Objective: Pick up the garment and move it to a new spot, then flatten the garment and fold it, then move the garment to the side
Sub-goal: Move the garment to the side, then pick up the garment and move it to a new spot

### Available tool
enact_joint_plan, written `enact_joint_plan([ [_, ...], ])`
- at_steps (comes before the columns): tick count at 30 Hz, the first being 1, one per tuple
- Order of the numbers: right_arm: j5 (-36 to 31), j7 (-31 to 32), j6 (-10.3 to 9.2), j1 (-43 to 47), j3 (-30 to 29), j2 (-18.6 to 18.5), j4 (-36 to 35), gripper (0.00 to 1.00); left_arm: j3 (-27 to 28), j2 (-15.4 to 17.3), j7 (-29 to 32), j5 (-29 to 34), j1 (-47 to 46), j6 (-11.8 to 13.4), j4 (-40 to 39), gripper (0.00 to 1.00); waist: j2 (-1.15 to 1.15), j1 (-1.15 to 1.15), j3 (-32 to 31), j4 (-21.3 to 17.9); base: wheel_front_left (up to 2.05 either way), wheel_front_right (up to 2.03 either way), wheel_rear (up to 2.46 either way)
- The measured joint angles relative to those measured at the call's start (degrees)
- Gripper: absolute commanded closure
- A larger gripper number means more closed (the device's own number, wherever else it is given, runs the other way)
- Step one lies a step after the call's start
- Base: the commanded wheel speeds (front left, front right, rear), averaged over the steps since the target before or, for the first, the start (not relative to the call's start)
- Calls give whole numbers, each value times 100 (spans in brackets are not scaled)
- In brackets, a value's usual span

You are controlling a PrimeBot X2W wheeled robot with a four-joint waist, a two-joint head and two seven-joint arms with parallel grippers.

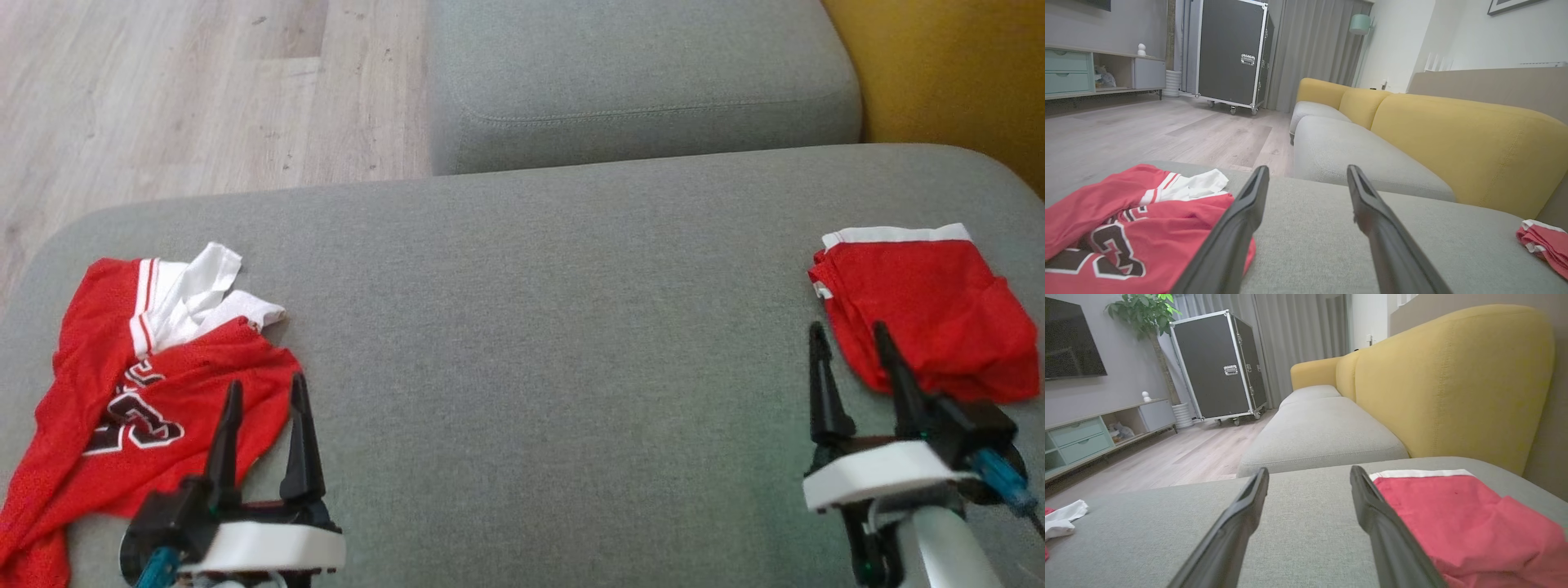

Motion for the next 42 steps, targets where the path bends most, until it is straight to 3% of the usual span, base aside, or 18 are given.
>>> enact_joint_plan([
  [5,26,0,0,279,-56,2,-301,0,3,2,0,-7,48,16,46,0,0,0,-5,37,0,0,0],
  [23,89,0,0,371,170,4,-304,0,-11,2,0,-8,73,59,55,0,0,0,-50,103,0,0,0],
  [42,385,0,0,647,975,10,-321,0,366,12,0,300,315,32,137,0,0,0,-384,1348,0,0,0],
])
